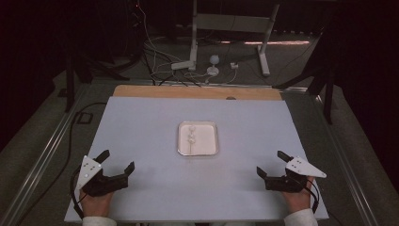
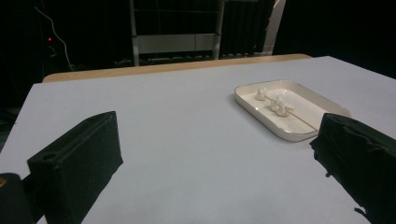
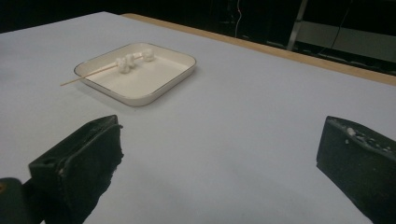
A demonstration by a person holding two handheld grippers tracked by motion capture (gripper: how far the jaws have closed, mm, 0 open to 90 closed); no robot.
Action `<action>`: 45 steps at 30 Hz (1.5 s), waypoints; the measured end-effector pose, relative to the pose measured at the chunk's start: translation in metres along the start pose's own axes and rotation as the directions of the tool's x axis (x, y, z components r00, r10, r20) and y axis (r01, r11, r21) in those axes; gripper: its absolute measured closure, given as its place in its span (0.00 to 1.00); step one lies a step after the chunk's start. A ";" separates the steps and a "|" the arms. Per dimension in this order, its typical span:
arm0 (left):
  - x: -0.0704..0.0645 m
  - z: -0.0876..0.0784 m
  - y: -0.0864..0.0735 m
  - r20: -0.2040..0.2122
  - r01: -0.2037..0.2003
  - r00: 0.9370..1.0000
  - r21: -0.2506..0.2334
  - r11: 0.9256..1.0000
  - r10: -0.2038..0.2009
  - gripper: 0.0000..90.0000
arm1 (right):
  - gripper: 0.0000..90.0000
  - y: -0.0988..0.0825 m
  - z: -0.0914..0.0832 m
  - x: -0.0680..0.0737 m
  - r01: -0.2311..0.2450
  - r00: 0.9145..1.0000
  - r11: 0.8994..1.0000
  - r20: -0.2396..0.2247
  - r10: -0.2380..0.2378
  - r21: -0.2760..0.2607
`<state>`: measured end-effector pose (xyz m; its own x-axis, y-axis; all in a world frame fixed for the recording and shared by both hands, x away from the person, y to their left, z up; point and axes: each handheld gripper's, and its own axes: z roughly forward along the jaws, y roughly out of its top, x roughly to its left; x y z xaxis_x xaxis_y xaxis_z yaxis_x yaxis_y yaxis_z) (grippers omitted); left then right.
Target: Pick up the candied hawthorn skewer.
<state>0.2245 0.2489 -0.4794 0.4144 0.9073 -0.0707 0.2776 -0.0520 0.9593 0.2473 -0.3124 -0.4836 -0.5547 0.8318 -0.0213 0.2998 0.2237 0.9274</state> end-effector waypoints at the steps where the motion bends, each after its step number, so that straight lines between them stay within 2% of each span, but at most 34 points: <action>1: 0.000 0.000 0.000 0.001 0.001 1.000 0.001 1.000 -0.001 0.01 | 0.00 0.000 0.000 0.000 -0.001 1.000 1.000 0.001 0.001 -0.001; 6: 0.002 -0.001 0.002 0.017 0.021 1.000 -0.006 1.000 -0.021 0.01 | 0.00 0.000 0.000 0.001 0.005 1.000 1.000 0.005 -0.005 -0.004; 11: -0.001 -0.001 0.002 0.031 0.019 0.999 -0.010 1.000 -0.019 0.02 | 0.00 0.000 0.000 0.000 0.002 1.000 1.000 0.008 -0.002 -0.005; 15: -0.001 0.001 0.002 0.007 0.029 1.000 -0.006 1.000 -0.029 0.02 | 0.00 0.000 0.000 0.000 -0.001 1.000 1.000 0.010 0.001 -0.011; 18: -0.003 0.004 0.004 -0.013 0.014 1.000 0.005 1.000 -0.014 0.02 | 0.00 0.000 0.000 0.000 -0.003 1.000 1.000 0.013 0.003 -0.006; 23: -0.004 0.009 0.009 -0.024 0.008 1.000 0.018 1.000 -0.008 0.02 | 0.00 0.000 0.000 0.000 0.002 1.000 1.000 0.024 -0.002 -0.007; 33: -0.013 0.021 0.021 0.010 0.002 1.000 0.036 0.999 -0.002 0.02 | 0.00 -0.001 0.000 -0.002 -0.001 0.999 1.000 0.033 0.001 -0.006; 37: -0.017 0.029 0.025 0.040 0.009 0.999 0.044 0.999 -0.010 0.02 | 0.00 0.000 0.000 -0.001 0.002 0.999 1.000 0.035 -0.002 -0.002; 42: -0.021 0.037 0.026 0.034 0.008 0.999 0.063 0.998 -0.010 0.02 | 0.00 -0.001 0.000 -0.002 0.001 0.999 1.000 0.035 -0.001 -0.002; 45: -0.024 0.044 0.027 0.047 0.000 0.999 0.079 0.997 -0.003 0.02 | 0.00 -0.001 0.000 -0.001 0.001 0.999 1.000 0.036 -0.001 -0.002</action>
<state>0.2604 0.2075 -0.4643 0.4534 0.8871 -0.0866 0.3448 -0.0849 0.9348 0.2478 -0.3138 -0.4841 -0.5270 0.8491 -0.0352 0.2981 0.2235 0.9280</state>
